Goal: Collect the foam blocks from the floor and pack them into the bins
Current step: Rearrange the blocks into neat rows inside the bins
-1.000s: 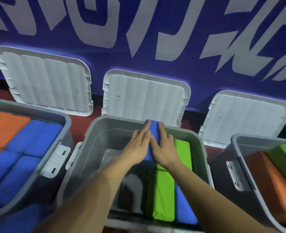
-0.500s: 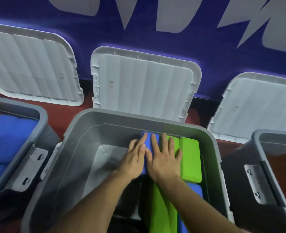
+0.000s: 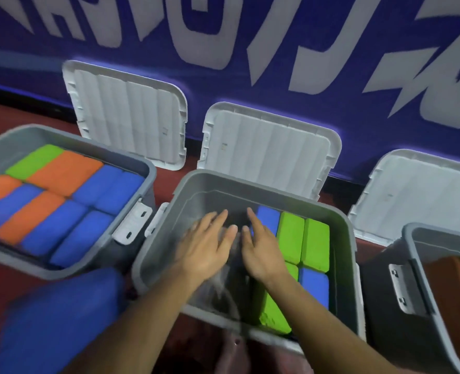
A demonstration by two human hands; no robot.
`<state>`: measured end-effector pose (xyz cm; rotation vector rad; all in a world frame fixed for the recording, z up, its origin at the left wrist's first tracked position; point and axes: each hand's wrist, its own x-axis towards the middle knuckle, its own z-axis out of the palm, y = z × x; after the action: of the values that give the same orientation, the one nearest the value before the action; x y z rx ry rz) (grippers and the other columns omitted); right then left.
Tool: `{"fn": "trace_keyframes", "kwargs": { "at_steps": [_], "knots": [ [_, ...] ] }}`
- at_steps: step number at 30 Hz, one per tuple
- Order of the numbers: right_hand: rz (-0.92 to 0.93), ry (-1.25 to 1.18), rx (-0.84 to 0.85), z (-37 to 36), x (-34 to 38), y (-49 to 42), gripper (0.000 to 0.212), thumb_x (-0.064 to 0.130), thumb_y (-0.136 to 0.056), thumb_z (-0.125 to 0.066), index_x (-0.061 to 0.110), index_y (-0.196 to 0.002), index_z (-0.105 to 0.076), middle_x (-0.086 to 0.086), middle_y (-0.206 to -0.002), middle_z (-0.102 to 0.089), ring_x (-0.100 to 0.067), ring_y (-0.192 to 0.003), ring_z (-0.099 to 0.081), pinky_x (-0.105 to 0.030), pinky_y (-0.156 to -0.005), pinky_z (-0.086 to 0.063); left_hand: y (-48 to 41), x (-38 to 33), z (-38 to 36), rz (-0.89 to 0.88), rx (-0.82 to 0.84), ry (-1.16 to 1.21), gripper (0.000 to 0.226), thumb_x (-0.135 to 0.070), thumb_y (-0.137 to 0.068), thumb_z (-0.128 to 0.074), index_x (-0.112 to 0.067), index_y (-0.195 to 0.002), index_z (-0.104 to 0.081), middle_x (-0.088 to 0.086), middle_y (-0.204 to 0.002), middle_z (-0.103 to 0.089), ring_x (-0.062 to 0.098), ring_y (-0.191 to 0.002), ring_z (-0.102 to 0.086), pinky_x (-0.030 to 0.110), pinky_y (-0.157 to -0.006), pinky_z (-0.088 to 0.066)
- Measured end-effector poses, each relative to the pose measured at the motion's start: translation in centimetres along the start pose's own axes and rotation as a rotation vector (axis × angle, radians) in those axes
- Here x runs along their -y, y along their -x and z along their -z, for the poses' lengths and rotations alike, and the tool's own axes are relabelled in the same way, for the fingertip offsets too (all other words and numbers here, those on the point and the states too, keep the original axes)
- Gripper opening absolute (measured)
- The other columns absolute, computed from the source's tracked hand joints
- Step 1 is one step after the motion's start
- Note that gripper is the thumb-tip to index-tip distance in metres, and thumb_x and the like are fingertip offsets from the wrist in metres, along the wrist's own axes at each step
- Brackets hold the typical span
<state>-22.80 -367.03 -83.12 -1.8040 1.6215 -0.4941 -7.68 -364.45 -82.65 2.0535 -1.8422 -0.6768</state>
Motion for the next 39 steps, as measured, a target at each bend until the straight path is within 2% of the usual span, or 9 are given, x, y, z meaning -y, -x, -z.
{"fn": "trace_keyframes", "kwargs": {
  "at_steps": [4, 12, 15, 20, 24, 26, 30, 34, 39],
  "knots": [
    [0.070, -0.122, 0.114, -3.2, 4.7, 6.1, 0.053, 0.037, -0.108, -0.039, 0.024, -0.159, -0.031, -0.006, -0.157, -0.045, -0.023, -0.145, -0.040, -0.038, -0.120, -0.030, 7.6, 2.9, 4.1, 0.047, -0.086, -0.166, 0.096, -0.076, -0.078, 0.005, -0.033, -0.159, -0.024, 0.000, -0.165, -0.025, 0.022, -0.150, -0.025, 0.042, -0.122, -0.019],
    [-0.010, -0.216, 0.364, -9.7, 10.6, 16.4, 0.066, 0.052, -0.106, -0.034, 0.018, -0.162, -0.021, -0.010, -0.161, -0.037, -0.024, -0.148, -0.036, -0.033, -0.119, -0.025, 21.3, 10.4, 7.0, 0.313, -0.230, -0.245, 0.090, -0.079, -0.085, -0.004, -0.033, -0.155, -0.036, 0.002, -0.165, -0.027, 0.025, -0.153, -0.018, 0.061, -0.120, -0.013],
    [-0.048, -0.230, 0.381, -11.4, 11.1, 18.0, 0.064, 0.056, -0.104, -0.034, 0.019, -0.156, -0.038, -0.004, -0.158, -0.044, -0.022, -0.145, -0.040, -0.034, -0.119, -0.029, 24.0, 12.2, 6.5, 0.449, -0.236, -0.172, 0.071, -0.075, -0.095, -0.024, -0.040, -0.156, -0.029, 0.001, -0.169, -0.008, 0.030, -0.155, -0.002, 0.070, -0.115, -0.011],
    [-0.065, -0.415, 0.424, -11.5, 12.5, 20.2, 0.046, 0.046, -0.107, -0.039, 0.016, -0.125, -0.068, 0.005, -0.122, -0.070, -0.013, -0.112, -0.066, -0.037, -0.108, -0.046, 25.9, 12.1, 6.5, 0.493, -0.257, 0.082, 0.071, -0.070, -0.096, -0.034, -0.041, -0.159, -0.021, 0.011, -0.168, 0.008, 0.036, -0.154, 0.001, 0.052, -0.121, -0.017],
    [-0.084, -0.623, 0.330, -8.7, 11.9, 19.3, 0.082, 0.089, -0.076, -0.047, 0.018, -0.111, -0.067, 0.002, -0.102, -0.073, -0.022, -0.098, -0.070, -0.046, -0.100, -0.052, 24.7, 10.1, 8.0, 0.360, -0.354, 0.089, 0.070, -0.069, -0.096, -0.034, -0.042, -0.159, -0.019, 0.008, -0.168, 0.005, 0.034, -0.153, -0.006, 0.052, -0.121, -0.021],
    [-0.104, -0.682, 0.273, -5.9, 11.7, 18.2, 0.092, 0.098, -0.064, -0.045, 0.024, -0.117, -0.061, -0.001, -0.111, -0.072, -0.027, -0.104, -0.070, -0.053, -0.100, -0.053, 23.5, 8.2, 8.8, 0.242, -0.405, 0.123, 0.072, -0.071, -0.095, -0.035, -0.042, -0.159, -0.019, 0.007, -0.167, 0.003, 0.036, -0.152, -0.010, 0.051, -0.122, -0.021],
    [-0.131, -0.803, 0.137, 2.3, 12.8, 17.4, 0.084, 0.095, -0.065, -0.048, 0.043, -0.130, -0.040, 0.002, -0.126, -0.066, -0.029, -0.106, -0.070, -0.052, -0.077, -0.061, 19.4, 2.7, 9.9, 0.019, -0.429, 0.214, 0.088, -0.082, -0.079, -0.020, -0.044, -0.159, -0.014, 0.001, -0.160, -0.008, 0.029, -0.149, -0.020, 0.049, -0.121, -0.022],
    [-0.030, -0.798, 0.157, 7.8, 12.0, 15.2, 0.059, 0.075, -0.095, -0.034, 0.032, -0.129, -0.056, 0.006, -0.110, -0.073, -0.012, -0.091, -0.072, -0.030, -0.068, -0.055, 15.1, -3.8, 9.1, -0.169, -0.333, 0.491, 0.098, -0.081, -0.077, -0.021, -0.033, -0.161, -0.004, -0.007, -0.153, -0.013, 0.013, -0.146, -0.022, 0.031, -0.120, -0.021],
    [-0.139, -0.833, 0.068, 10.7, 9.5, 11.7, 0.074, 0.086, -0.087, -0.033, 0.030, -0.132, -0.053, 0.000, -0.125, -0.067, -0.024, -0.101, -0.071, -0.049, -0.077, -0.061, 10.6, -9.0, 8.7, -0.177, -0.276, 0.798, 0.091, -0.078, -0.078, -0.022, -0.026, -0.153, -0.027, -0.007, -0.149, -0.024, 0.001, -0.133, -0.030, 0.013, -0.106, -0.022]
  ]
}}
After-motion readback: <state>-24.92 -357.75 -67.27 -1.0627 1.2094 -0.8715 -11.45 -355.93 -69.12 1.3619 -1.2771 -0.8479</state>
